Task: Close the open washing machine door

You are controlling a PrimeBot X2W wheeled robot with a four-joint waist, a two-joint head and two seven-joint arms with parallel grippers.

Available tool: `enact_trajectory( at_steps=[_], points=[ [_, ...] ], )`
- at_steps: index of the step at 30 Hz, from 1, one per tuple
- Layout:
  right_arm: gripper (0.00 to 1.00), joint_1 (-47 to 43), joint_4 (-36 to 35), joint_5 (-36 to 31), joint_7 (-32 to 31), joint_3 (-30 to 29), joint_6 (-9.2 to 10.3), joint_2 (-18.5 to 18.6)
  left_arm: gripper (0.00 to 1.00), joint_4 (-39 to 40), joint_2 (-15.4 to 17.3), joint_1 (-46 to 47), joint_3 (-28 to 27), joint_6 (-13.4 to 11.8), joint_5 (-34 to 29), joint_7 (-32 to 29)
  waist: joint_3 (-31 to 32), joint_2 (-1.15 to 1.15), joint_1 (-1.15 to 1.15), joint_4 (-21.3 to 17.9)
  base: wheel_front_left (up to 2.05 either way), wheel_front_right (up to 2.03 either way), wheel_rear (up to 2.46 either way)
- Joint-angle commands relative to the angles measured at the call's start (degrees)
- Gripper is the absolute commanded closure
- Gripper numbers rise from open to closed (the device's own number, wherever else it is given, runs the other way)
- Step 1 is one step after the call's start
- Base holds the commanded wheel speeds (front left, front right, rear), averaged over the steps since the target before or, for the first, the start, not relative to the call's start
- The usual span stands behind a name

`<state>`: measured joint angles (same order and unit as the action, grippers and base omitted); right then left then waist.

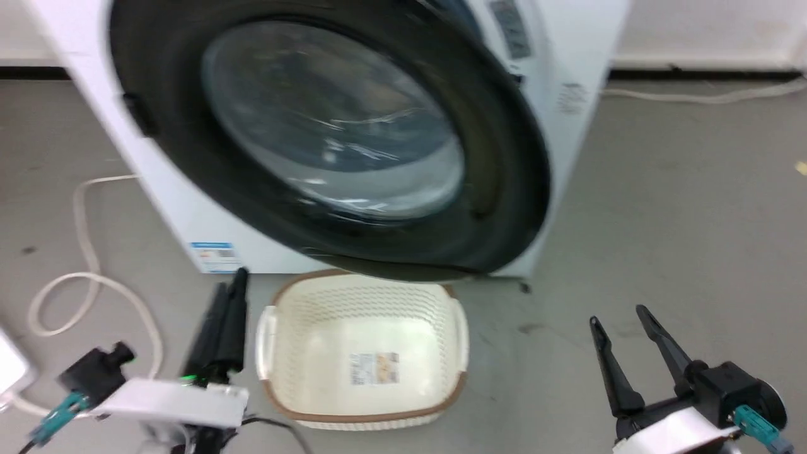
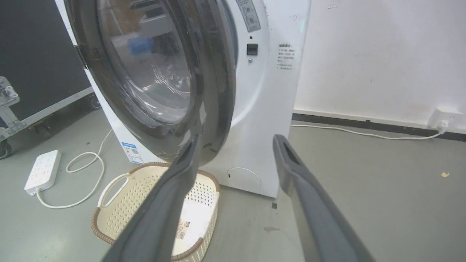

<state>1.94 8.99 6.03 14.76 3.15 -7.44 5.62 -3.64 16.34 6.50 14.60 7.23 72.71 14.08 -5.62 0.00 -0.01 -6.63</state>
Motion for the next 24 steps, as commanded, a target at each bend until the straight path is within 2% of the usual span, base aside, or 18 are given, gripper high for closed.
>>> enact_trajectory(
  at_steps=[1,3,6,9,11,15,18,23,24],
  points=[
    [0.00,-0.9,-0.6,-0.2,0.2,0.2,-0.05,0.6,0.00,0.3,0.4,-1.0,-1.2,0.2,-4.4,0.6,2.7,0.00,0.01,4.3,0.00,0.00,0.00],
    [0.00,-1.5,-1.5,-0.1,0.2,0.4,-0.05,1.0,0.00,1.0,-0.1,-2.3,-4.7,0.2,-13.2,0.8,3.2,0.00,0.01,5.9,0.00,0.00,0.00],
    [0.00,-2.1,-2.5,-0.1,0.2,0.6,-0.05,1.4,0.00,3.0,-2.7,-4.5,-9.7,0.0,-28.5,0.9,4.0,0.00,0.01,7.3,0.00,0.00,0.00],
    [0.00,-2.6,-3.0,-0.1,0.2,0.7,-0.05,1.4,0.00,5.1,-4.2,-6.4,-11.6,-1.9,-44.5,0.9,4.4,0.00,0.01,8.1,0.00,0.00,0.00],
    [0.00,-2.9,-3.2,-0.1,0.2,0.9,-0.05,1.3,0.00,5.8,-4.9,-7.5,-11.4,-3.3,-53.1,0.9,4.6,0.00,0.01,8.3,0.00,0.00,0.00],
    [0.00,-3.7,-3.3,-0.1,0.2,1.5,-0.05,0.9,0.00,6.2,-8.0,-9.4,-13.3,-4.8,-59.3,0.9,4.8,0.00,0.01,8.7,0.00,0.00,0.00],
    [0.00,-4.2,-3.1,-0.1,0.2,2.3,-0.05,0.6,0.00,4.2,-6.9,-10.8,-10.7,-4.2,-65.8,0.9,4.6,0.00,0.01,9.0,0.00,0.00,0.00],
    [0.00,-3.5,-3.7,-0.3,0.2,3.3,-0.05,0.9,0.00,4.5,-9.2,-10.4,-10.4,-4.7,-67.0,0.9,2.7,0.00,0.01,10.1,0.00,0.00,0.00],
    [0.44,-3.2,-3.9,-0.1,0.2,3.7,-0.05,1.2,0.00,4.8,-9.5,-10.1,-10.2,-4.6,-67.3,0.9,2.1,0.00,0.01,10.4,0.00,0.00,0.00]
  ],
)
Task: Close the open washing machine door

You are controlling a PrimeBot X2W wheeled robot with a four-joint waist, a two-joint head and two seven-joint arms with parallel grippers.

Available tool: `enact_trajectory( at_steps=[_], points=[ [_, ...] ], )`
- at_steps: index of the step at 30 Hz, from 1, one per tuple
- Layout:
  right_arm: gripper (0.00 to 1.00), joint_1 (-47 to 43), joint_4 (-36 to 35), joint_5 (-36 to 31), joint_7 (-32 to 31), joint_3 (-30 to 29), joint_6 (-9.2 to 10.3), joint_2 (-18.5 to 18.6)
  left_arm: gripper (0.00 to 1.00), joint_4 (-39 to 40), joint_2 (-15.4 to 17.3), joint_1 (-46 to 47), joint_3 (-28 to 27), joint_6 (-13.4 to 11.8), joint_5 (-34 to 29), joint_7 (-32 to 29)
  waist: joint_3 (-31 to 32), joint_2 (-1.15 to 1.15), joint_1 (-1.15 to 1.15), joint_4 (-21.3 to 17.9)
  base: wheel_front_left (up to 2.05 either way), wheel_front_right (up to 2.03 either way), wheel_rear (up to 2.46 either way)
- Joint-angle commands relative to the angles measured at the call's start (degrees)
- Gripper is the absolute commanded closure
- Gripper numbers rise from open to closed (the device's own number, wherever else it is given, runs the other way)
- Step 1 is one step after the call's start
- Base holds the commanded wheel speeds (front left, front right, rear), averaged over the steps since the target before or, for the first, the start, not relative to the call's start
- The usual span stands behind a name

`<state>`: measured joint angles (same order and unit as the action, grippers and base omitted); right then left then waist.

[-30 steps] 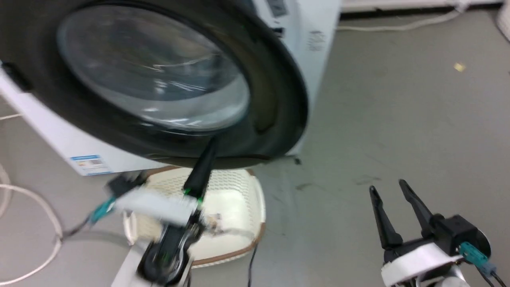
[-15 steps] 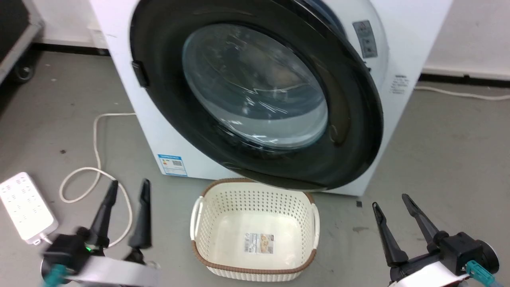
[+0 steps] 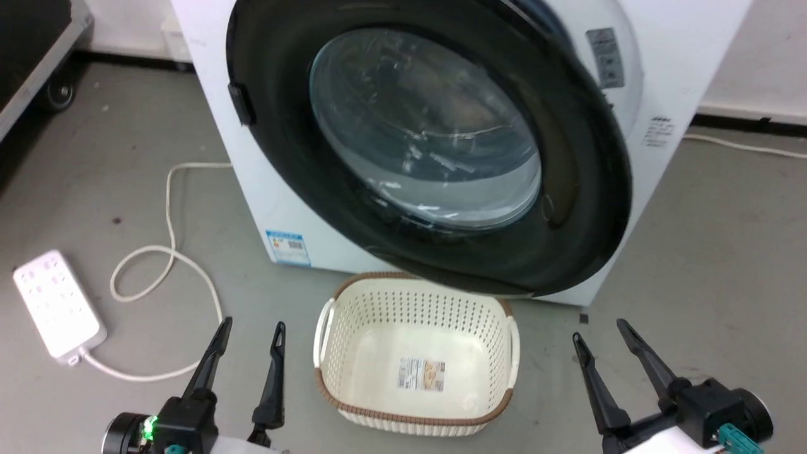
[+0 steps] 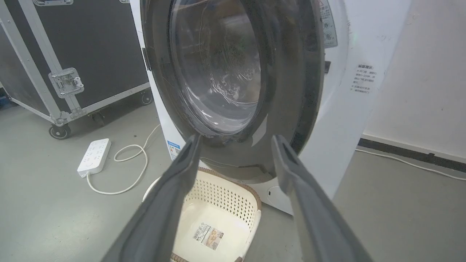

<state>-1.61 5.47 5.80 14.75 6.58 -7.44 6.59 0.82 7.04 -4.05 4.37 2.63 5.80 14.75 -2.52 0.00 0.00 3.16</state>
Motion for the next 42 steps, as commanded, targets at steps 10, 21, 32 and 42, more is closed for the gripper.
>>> enact_trajectory(
  at_steps=[10,21,32,42],
  points=[
    [1.00,11.3,-2.2,3.5,-0.2,8.1,-0.05,9.4,0.00,1.6,-2.1,4.6,2.8,0.6,-2.6,0.2,-9.8,0.00,0.00,3.8,0.00,0.00,0.00],
    [1.00,31.2,3.0,13.6,-6.1,10.0,-0.05,24.1,0.00,1.4,-3.6,10.8,6.0,-0.1,-2.9,0.2,-19.7,0.00,0.00,7.8,0.00,0.00,0.00],
    [1.00,49.8,18.4,17.9,-9.5,7.3,-0.05,29.0,0.00,1.3,-4.1,14.4,8.1,-1.9,-1.7,0.2,-23.2,0.00,0.00,9.8,0.00,0.00,0.00],
    [1.00,52.6,26.4,17.3,-6.6,7.9,-0.05,25.6,0.00,0.4,-4.1,13.9,7.3,-2.2,-1.6,0.2,-19.9,0.00,0.00,8.5,0.00,0.00,0.00]
  ],
)
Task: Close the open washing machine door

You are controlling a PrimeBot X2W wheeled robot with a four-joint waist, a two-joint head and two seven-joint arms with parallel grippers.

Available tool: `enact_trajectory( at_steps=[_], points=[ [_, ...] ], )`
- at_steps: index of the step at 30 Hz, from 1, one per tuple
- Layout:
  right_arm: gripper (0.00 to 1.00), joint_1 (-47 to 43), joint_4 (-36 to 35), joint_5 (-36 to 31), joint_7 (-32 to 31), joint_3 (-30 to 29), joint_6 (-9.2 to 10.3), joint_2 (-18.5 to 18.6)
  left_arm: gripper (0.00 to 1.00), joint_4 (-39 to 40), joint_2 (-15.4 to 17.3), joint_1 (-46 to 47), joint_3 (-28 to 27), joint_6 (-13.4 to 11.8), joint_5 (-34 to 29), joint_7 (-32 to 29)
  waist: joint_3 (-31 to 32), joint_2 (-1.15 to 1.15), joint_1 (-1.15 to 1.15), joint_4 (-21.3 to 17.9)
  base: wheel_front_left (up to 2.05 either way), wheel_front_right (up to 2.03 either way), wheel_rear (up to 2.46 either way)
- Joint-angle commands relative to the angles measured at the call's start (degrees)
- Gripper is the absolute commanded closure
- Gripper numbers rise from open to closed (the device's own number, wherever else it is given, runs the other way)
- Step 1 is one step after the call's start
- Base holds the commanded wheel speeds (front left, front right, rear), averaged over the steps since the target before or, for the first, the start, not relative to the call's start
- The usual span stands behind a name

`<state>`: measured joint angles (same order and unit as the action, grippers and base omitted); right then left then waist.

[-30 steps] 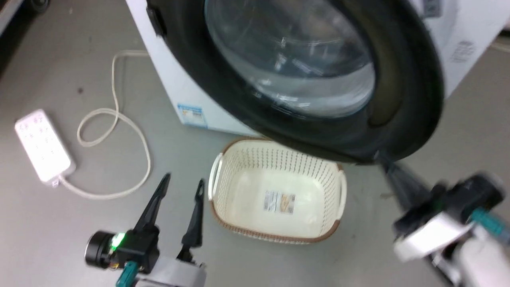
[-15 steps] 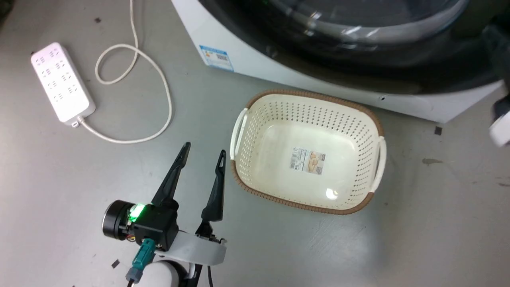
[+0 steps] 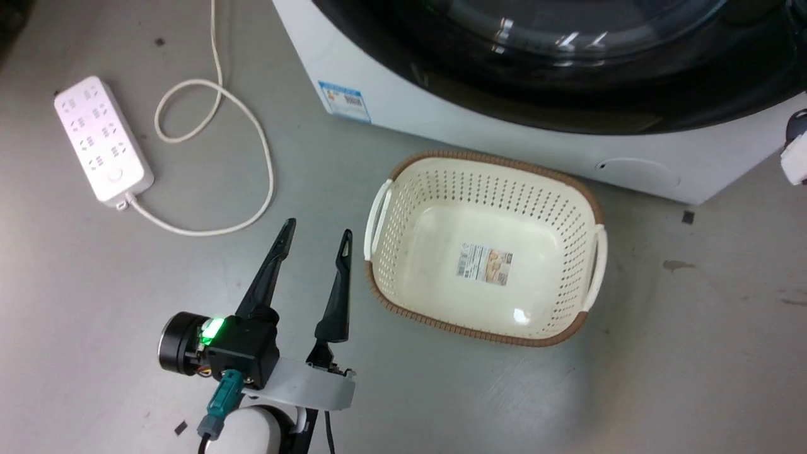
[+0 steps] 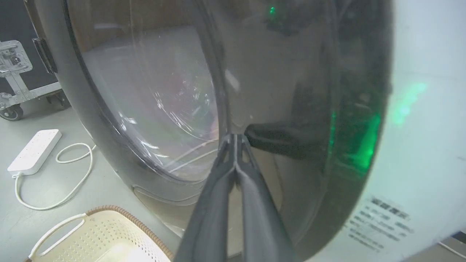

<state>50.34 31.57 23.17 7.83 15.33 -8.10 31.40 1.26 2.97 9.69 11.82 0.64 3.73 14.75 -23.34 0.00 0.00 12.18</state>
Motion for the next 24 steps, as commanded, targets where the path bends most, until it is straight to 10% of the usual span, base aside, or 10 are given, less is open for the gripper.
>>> enact_trajectory(
  at_steps=[1,2,3,4,5,14,24],
  points=[
    [1.00,-0.1,0.6,0.1,1.0,-0.5,0.61,0.4,0.00,-0.2,-0.1,-0.1,-0.3,-0.2,0.4,0.2,1.7,0.00,0.00,-0.9,0.00,0.00,0.00],
    [1.00,-1.1,0.9,0.3,1.7,0.0,0.61,-0.2,0.00,-0.3,-0.1,-0.3,-0.5,-0.2,0.5,0.2,2.7,0.00,0.00,-1.3,0.00,0.00,0.00],
    [0.80,-2.1,0.9,0.5,2.5,0.4,0.61,-0.6,0.00,-0.4,-0.1,-0.6,-0.8,-0.2,0.5,0.2,3.7,0.00,0.00,-1.7,0.00,0.00,0.00],
    [0.26,-3.2,0.9,0.6,3.4,0.7,0.61,-1.0,0.00,-0.5,-0.1,-0.9,-1.2,-0.2,0.7,0.2,4.8,0.00,0.00,-2.2,0.00,0.00,0.00],
    [0.00,-4.5,0.8,0.8,4.1,0.6,0.61,-1.5,0.00,-0.7,-0.1,-1.1,-1.5,-0.1,0.8,0.2,5.8,0.00,0.00,-2.6,0.00,0.00,0.00],
    [0.00,-22.7,-9.4,-3.6,7.1,-4.2,0.61,-5.6,0.00,-2.9,0.2,-5.1,-4.5,1.1,1.5,0.2,15.9,0.00,0.00,-6.9,0.00,0.00,0.00],
    [0.00,-45.8,-26.7,-15.7,7.2,-15.7,0.61,-21.6,0.00,-4.3,0.9,-9.4,-5.8,2.2,0.4,0.2,21.1,0.00,0.00,-10.9,0.00,0.00,0.00]
  ],
)
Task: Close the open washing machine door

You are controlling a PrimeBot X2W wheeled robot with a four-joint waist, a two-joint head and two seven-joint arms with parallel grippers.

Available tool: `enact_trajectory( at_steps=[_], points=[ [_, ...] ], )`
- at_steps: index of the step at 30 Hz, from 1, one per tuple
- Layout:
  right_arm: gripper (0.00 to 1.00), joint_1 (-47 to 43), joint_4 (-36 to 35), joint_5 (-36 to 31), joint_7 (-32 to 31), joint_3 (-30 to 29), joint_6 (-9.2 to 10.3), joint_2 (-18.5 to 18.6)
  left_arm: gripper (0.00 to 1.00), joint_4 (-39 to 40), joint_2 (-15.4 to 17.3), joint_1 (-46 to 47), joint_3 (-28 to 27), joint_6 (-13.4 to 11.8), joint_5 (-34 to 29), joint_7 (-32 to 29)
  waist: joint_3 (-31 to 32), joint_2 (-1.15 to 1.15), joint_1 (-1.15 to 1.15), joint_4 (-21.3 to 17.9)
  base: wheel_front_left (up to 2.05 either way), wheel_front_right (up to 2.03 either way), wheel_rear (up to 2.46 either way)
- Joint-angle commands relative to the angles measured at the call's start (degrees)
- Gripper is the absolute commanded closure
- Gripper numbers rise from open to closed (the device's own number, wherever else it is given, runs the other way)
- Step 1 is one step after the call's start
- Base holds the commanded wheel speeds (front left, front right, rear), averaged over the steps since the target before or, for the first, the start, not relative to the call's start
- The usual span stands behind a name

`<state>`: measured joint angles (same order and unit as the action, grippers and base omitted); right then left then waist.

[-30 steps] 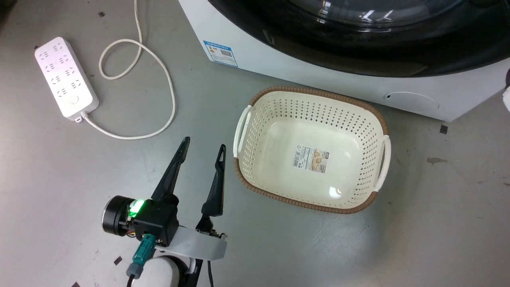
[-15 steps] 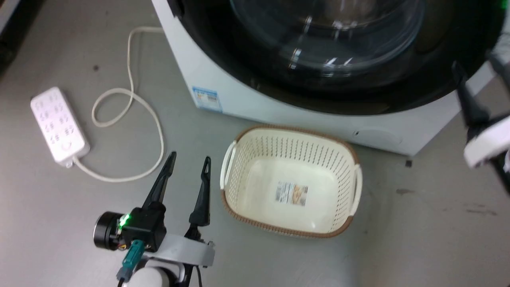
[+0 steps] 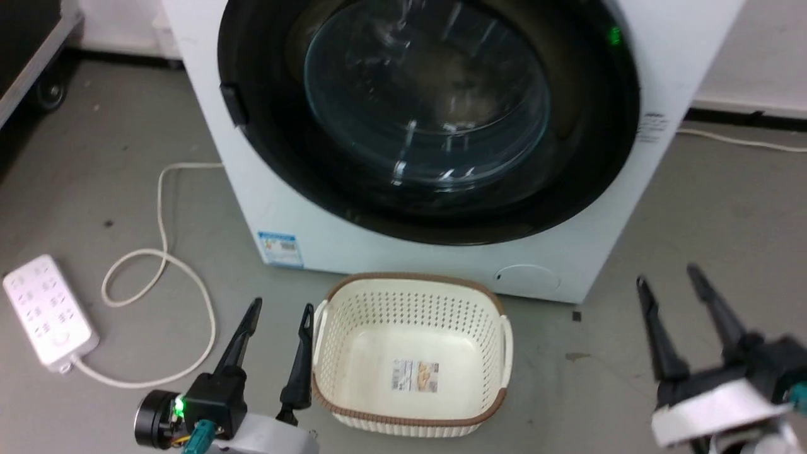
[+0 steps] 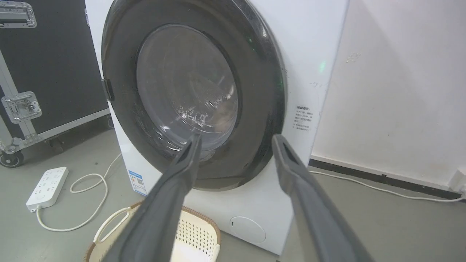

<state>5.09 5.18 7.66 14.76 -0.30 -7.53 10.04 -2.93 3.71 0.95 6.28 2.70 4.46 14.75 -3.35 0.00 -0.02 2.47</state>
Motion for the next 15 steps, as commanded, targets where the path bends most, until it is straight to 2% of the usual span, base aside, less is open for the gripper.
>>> enact_trajectory(
  at_steps=[1,7,15],
  points=[
    [0.00,-2.1,-1.0,-0.9,0.2,-0.6,0.04,-1.6,0.00,-0.2,0.2,-1.0,-0.3,0.3,-0.3,0.2,1.3,0.00,0.02,-1.5,0.00,0.00,0.00],
    [0.00,-7.2,-3.0,-3.8,0.2,-2.5,0.04,-5.4,0.00,-1.5,0.4,-2.4,-0.1,1.0,-0.9,0.2,1.9,0.00,0.02,-2.9,0.00,0.00,0.00],
    [0.00,-8.2,-2.9,-4.9,0.2,-2.3,0.04,-6.5,0.00,-2.8,0.3,-2.5,-0.1,1.2,-1.0,0.2,2.0,0.00,0.02,-3.2,0.00,0.00,0.00]
  ],
)
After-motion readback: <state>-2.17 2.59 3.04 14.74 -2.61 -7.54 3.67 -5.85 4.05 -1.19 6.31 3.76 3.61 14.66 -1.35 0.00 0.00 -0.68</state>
